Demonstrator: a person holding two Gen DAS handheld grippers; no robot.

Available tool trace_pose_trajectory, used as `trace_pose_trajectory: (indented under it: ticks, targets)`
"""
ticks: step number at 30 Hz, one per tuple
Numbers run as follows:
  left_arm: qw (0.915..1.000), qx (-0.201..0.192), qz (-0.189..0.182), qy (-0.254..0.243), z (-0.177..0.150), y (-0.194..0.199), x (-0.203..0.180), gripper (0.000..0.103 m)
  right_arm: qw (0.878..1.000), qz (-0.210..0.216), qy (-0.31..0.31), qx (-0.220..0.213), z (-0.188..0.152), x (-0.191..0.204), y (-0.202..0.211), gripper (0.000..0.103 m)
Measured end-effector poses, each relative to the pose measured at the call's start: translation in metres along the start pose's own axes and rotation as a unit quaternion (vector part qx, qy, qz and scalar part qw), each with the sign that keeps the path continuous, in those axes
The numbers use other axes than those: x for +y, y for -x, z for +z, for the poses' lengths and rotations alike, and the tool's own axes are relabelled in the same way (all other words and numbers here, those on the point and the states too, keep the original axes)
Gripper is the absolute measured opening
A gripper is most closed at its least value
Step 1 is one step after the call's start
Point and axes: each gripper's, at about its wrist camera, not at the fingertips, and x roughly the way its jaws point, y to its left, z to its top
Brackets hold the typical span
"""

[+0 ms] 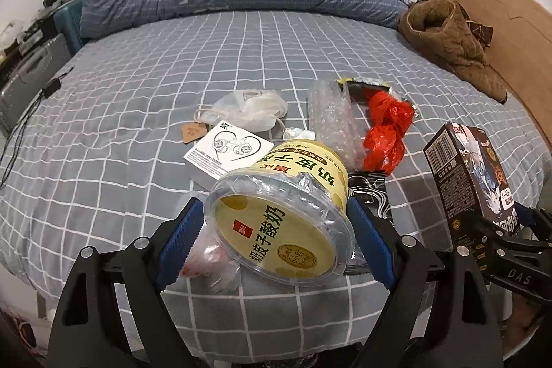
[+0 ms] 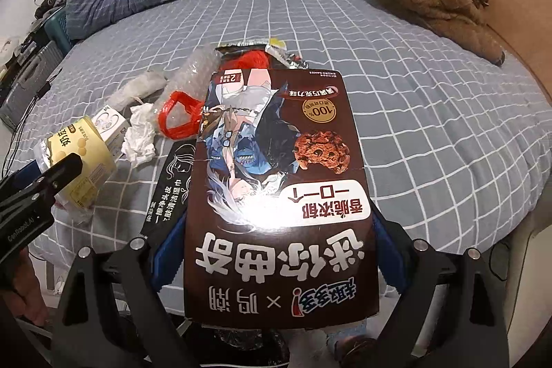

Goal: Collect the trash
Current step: 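Lift the yogurt tub and snack box and carry both toward the black bin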

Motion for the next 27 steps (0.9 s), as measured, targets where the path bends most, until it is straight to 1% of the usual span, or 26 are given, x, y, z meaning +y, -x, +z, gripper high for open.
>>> trace_pose_trajectory:
  ticks: [13, 27]
  targets:
    - [0.9999, -0.01, 0.005, 0.009, -0.008, 0.044, 0.003, 0.083, 1.0, 0.004, 0.008, -0.024, -0.011, 0.004, 0.045, 0.087]
    - [0.9997, -0.015, 0.016, 0.013, -0.035, 0.097, 0.004, 0.083, 0.999, 0.009, 0.026, -0.045, -0.034, 0.015, 0.096, 0.087]
